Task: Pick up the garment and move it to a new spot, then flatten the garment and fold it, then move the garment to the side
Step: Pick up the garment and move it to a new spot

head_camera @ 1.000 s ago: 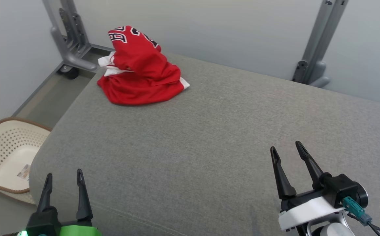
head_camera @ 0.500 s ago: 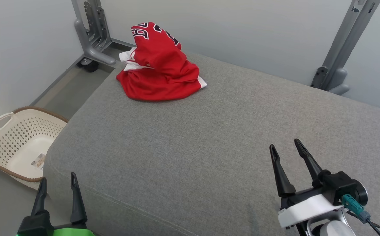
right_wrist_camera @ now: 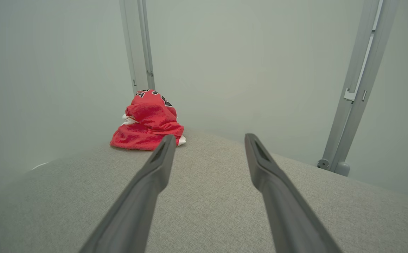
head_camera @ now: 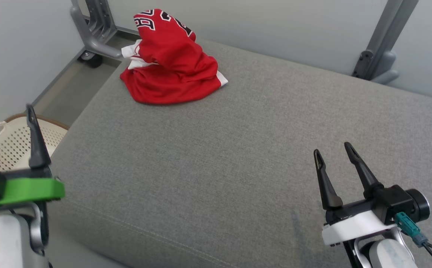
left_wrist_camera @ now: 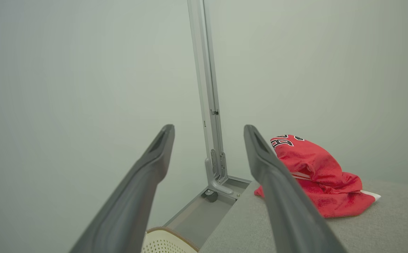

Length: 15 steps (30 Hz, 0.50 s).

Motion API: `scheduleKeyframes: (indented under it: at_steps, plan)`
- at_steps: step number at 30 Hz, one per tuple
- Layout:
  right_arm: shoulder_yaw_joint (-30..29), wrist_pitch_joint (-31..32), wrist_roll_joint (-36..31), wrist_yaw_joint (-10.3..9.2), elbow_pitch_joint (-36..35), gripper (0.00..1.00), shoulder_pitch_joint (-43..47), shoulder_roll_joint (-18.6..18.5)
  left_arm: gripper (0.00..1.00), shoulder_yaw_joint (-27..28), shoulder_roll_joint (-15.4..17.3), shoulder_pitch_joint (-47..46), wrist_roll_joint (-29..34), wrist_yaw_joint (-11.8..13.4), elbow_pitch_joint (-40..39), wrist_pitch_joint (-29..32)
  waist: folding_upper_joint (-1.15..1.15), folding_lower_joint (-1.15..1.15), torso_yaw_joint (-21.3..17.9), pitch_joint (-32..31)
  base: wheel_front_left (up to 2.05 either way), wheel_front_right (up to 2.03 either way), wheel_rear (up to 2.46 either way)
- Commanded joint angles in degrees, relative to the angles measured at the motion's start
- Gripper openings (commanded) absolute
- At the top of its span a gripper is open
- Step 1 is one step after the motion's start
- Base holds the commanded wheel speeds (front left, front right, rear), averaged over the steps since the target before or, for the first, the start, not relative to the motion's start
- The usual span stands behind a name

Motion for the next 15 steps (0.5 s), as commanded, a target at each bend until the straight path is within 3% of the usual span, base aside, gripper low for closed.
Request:
scheduleKeyframes:
  at_steps: [1,15]
  plan:
    - [-0.4,-0.2,-0.6,-0.03,-0.5,1.00,-1.2,-0.4,1.00,-0.1,0.5,-2.8,-0.4,-0.4,0.5,0.1,0.39,0.00,-5.2,6.9,0.00,0.00,0.00]
    - [1.3,-0.2,-6.9,-0.04,-9.2,1.00,-11.0,-0.3,1.00,-1.4,11.4,-31.7,-4.9,-6.0,14.7,7.2,0.39,0.00,-15.2,25.1,0.00,0.00,0.00]
